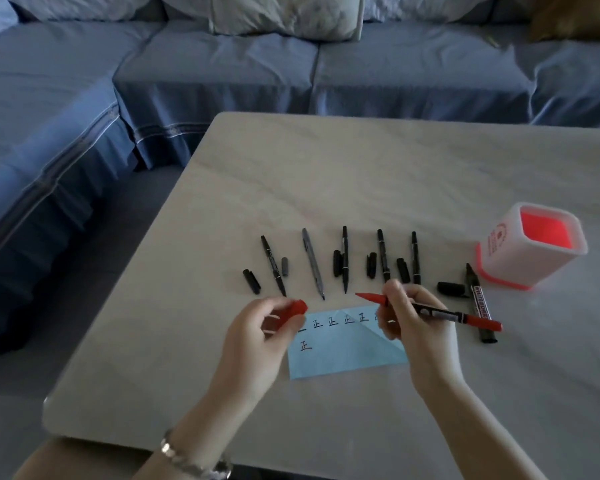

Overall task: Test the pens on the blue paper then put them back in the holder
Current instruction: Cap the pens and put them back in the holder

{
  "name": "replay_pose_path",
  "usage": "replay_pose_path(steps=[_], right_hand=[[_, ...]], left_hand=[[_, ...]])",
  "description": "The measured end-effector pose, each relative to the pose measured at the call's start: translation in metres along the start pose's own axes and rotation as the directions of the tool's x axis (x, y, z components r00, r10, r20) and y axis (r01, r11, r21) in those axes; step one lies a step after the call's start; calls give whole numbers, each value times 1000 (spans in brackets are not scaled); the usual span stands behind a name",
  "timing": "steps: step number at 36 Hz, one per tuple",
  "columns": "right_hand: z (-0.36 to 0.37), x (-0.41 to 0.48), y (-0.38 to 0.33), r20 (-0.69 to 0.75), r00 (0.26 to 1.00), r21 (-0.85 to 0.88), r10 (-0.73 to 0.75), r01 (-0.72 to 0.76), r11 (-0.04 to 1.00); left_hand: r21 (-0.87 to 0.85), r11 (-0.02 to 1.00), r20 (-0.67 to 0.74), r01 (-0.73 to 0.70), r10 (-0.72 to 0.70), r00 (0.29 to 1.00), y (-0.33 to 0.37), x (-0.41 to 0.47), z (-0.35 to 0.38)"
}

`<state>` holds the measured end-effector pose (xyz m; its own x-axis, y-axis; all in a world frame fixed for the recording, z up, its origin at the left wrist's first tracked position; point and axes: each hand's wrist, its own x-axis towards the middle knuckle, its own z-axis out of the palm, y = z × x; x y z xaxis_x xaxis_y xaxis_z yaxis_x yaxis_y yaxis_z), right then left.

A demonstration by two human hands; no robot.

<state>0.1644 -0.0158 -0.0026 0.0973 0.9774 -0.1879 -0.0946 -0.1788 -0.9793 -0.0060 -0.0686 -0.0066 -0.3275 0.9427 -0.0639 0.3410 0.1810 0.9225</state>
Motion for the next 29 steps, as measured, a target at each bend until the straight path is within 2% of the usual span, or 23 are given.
replay_pose_path(steps=[3, 5, 15, 19, 25, 29], right_hand=[[1, -7, -15, 59, 995, 196, 83, -93, 976], [0, -11, -22, 80, 990, 232, 119, -135, 963], [-4, -19, -34, 82, 996, 190, 38, -53, 980], [-5, -21, -32, 103, 993, 141, 57, -71, 987], [-6, -25, -28, 214, 971, 14, 109, -114, 993], [-7, -29, -26, 192, 975, -9, 115, -115, 993]], left_hand=[[-115, 993, 67, -6, 14, 998, 15, -7, 6], [-154, 988, 104, -4, 20, 994, 22, -9, 8], [-123, 992, 154, -21, 39, 987, 30, -13, 13], [-101, 994, 164, -32, 48, 985, 31, -14, 14], [4, 992, 239, -127, 123, 963, 37, -22, 12], [39, 992, 286, -121, 105, 953, 39, -25, 16]])
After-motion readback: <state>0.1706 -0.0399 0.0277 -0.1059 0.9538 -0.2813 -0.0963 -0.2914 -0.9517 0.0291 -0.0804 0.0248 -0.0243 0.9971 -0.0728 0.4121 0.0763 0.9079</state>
